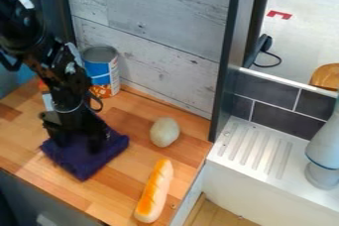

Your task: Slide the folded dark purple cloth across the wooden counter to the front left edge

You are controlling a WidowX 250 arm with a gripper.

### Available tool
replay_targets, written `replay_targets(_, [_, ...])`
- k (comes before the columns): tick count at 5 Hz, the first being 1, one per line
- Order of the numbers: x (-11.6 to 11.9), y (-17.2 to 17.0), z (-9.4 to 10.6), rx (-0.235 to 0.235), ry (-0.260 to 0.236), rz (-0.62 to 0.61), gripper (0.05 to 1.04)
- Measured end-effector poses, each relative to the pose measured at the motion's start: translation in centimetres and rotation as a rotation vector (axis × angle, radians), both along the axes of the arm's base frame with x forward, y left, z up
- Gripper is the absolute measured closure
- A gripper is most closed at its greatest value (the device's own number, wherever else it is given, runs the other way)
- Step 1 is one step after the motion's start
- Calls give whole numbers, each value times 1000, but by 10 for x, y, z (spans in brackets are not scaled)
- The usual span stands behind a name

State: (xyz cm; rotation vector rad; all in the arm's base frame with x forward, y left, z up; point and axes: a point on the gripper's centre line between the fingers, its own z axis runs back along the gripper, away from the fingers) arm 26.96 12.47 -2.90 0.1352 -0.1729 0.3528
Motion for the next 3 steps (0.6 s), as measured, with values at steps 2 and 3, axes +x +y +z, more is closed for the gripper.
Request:
replay_targets(2, [-32, 1, 3, 61, 66, 15, 84])
replay_targets(3, [-51, 5, 2, 56, 92, 47, 83])
